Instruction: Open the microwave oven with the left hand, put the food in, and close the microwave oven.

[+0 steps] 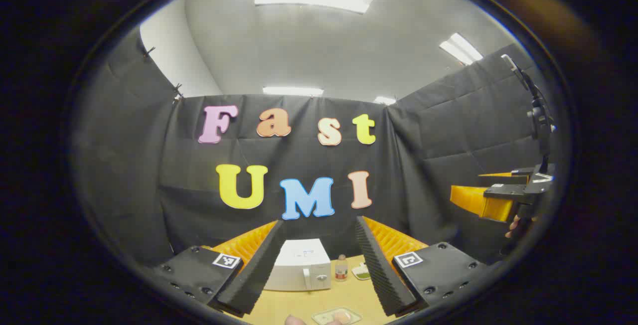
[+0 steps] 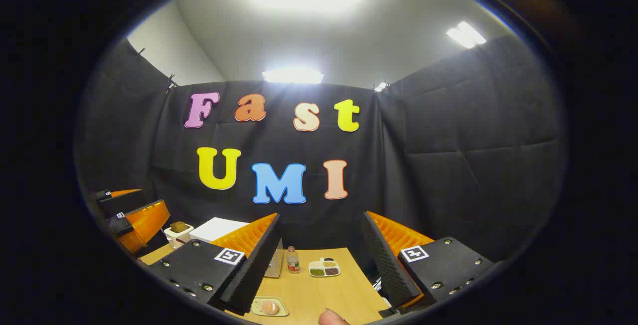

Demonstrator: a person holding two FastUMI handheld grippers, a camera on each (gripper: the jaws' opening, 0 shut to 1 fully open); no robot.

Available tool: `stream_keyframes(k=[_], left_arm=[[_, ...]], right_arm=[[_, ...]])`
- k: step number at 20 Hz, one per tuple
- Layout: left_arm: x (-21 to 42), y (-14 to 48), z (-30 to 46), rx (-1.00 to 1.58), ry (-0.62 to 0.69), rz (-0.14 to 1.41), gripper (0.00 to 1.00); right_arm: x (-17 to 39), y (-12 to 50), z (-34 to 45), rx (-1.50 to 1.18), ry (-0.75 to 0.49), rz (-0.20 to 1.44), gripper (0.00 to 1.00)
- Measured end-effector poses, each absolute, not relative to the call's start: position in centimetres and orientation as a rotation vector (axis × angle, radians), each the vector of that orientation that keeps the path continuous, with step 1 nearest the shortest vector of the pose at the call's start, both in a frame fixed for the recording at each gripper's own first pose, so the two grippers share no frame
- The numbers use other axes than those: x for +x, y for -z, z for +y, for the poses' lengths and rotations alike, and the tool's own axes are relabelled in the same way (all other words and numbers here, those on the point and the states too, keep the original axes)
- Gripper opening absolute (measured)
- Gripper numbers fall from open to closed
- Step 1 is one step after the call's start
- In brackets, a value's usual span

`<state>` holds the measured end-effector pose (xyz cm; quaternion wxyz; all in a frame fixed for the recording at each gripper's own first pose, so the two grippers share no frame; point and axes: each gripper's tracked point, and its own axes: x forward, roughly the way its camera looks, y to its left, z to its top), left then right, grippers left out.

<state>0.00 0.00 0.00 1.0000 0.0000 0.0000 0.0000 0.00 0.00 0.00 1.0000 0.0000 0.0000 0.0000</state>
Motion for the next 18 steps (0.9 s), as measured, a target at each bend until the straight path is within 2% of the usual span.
stream_keyframes(k=[1,6,10,18], left_arm=[[0.0,0.1,0.0,-0.014,-0.007,0.008,0.94],[0.1,0.7,0.2,-0.023,-0.034,0.061,0.95],[-0.8,0.1,-0.3,-0.079,-0.063,0.074,0.94],[-2.2,-0.4,-4.3,-0.033,-0.087,0.076,0.94]], right_arm=[[-0.1,-0.4,-0.2,0.01,-0.003,-0.007,0.98],[-1.2,-1.0,-1.8,-0.027,0.003,-0.01,0.98],[-2.3,-1.3,-1.9,0.017,-0.046,-0.007,0.98],[-3.2,-0.8,-4.3,0.097,-0.104,0.034,0.98]])
